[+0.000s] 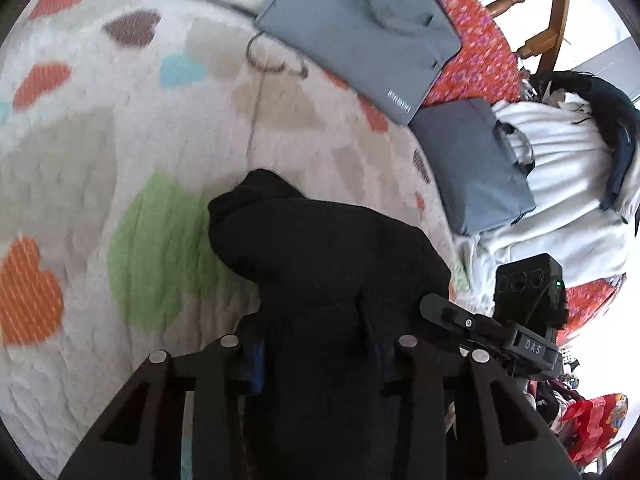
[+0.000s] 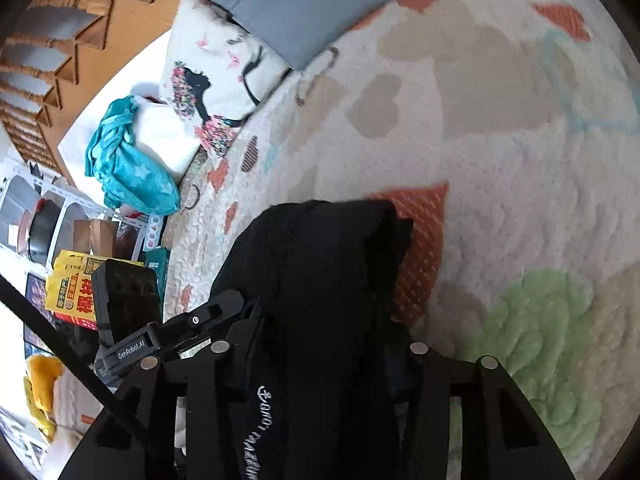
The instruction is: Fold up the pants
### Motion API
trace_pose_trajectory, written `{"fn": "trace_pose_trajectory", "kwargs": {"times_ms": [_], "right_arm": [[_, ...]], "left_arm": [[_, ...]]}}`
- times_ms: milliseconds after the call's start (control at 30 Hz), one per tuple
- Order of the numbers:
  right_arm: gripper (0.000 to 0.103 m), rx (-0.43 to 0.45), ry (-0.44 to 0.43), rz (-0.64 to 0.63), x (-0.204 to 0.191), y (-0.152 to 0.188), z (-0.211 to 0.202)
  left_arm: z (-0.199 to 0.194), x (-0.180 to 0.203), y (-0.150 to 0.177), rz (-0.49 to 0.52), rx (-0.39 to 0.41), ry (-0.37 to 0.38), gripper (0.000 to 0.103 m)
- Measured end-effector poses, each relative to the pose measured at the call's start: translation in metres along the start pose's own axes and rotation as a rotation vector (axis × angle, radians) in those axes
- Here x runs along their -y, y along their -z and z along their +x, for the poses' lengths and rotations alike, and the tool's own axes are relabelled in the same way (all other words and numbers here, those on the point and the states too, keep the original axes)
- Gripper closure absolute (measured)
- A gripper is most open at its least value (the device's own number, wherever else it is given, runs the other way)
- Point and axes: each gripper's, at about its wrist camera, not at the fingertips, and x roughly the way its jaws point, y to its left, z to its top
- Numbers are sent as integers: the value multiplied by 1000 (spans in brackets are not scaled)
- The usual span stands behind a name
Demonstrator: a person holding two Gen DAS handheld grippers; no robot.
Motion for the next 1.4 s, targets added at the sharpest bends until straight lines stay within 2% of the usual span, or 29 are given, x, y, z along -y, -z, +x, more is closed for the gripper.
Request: {"fn": "trace_pose_trajectory", "kwargs": {"times_ms": [167,267,333,400,433,467,533,567,633,667,733,767,833,900,967,1033,1100,1167,1200,1267,1400], "right_arm": [[56,49,23,-67,-22,-45,-10],[57,66,54,-86,-26,-77,-1],[56,65,73,-72,-18,-96,13],[51,40,122,-32,0,-110,35],[46,18,162,-11,10,-114,47],[37,-12,215,15,24,-115,59],[35,10,172,44,37,-113,62],[35,7,153,51,36,-113,58],[34,-10,171,45,35,-113,49],[34,17,196,34,32,-111,39],[32,111,231,-5,21,-108,12],[32,139,200,-9,16,-107,0],[32,178,75,33,11,-103,-19],[32,167,-67,76,6,-94,-22],[32,120,-129,101,7,-84,-12],[32,66,-99,130,16,-73,8],[33,10,-35,176,37,-62,30],[34,43,-81,196,43,-59,27],[34,38,-70,205,41,-60,21],[31,71,-10,169,30,-63,4],[31,155,113,3,-15,-50,-42]], "left_arm": [[3,11,-53,8,68,-21,66],[19,11,-89,7,90,-61,66],[39,3,-108,-3,84,-122,62],[71,-17,-117,-21,21,-248,59],[80,-28,-117,-37,-8,-278,52],[81,-38,-117,-67,1,-241,52],[73,-45,-117,-114,16,-187,51],[68,-45,-117,-112,17,-186,51],[47,-37,-113,-78,56,-241,52],[39,-32,-112,-68,76,-250,53],[17,-16,-104,-31,121,-209,55],[9,-8,-97,-14,132,-176,55],[3,3,-83,15,132,-118,54],[13,8,-71,21,103,-95,54],[30,1,-56,23,54,-104,54],[39,-6,-46,38,76,-138,55],[39,-5,-45,52,88,-137,55],[29,-1,-49,42,88,-136,54],[23,1,-48,43,97,-141,54],[2,10,-43,75,141,-173,54],[-46,31,-16,170,265,-249,54]]}}
